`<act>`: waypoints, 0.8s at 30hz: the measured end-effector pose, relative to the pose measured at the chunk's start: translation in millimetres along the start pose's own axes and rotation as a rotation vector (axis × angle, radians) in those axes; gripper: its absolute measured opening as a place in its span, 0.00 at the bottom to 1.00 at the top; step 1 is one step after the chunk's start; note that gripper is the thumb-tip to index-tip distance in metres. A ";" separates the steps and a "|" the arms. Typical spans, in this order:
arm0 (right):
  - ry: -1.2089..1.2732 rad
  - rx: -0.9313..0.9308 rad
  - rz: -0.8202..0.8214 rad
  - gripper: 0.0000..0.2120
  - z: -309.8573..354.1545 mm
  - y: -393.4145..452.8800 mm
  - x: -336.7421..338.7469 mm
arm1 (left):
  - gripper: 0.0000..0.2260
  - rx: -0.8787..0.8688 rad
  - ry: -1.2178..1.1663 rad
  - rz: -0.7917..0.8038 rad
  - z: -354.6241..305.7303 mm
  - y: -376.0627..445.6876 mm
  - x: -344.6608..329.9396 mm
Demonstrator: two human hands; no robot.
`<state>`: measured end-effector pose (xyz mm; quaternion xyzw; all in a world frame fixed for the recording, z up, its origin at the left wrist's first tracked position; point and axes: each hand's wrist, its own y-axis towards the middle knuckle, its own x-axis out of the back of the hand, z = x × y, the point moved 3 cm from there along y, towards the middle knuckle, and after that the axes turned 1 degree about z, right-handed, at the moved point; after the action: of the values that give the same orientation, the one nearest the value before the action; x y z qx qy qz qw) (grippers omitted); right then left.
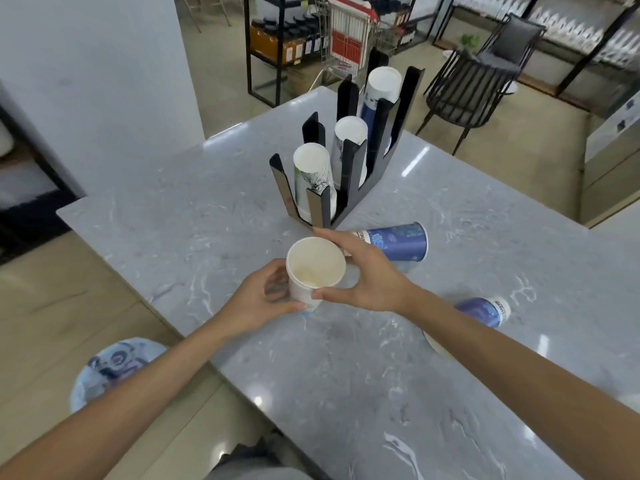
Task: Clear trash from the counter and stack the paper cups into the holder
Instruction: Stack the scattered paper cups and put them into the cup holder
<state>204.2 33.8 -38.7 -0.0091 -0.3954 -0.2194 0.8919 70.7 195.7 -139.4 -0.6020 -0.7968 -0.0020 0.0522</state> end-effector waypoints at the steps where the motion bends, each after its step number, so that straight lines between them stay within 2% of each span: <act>1: -0.004 0.004 -0.002 0.45 0.5 -0.7 -0.8 | 0.30 -0.001 0.019 0.003 -0.2 -0.8 0.3; 8: 0.009 -0.020 0.031 0.48 7.6 -7.3 7.6 | 0.33 -0.081 0.324 0.058 -25.7 -6.1 27.2; 13: -0.035 -0.054 -0.024 0.45 10.8 -26.9 37.5 | 0.27 -0.163 0.482 0.015 -76.6 3.1 59.6; 18: -0.096 -0.145 -0.173 0.40 5.4 -56.8 62.2 | 0.24 -0.242 0.535 0.038 -129.7 22.9 54.1; 24: -0.062 -0.367 -0.439 0.37 -18.7 -104.6 73.4 | 0.20 -0.376 0.663 0.216 -175.4 53.5 4.5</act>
<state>219.0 -92.4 -16.0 -0.0911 -0.3688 -0.4748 0.7939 135.0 203.1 32.3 -0.6481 -0.6546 -0.3365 0.1955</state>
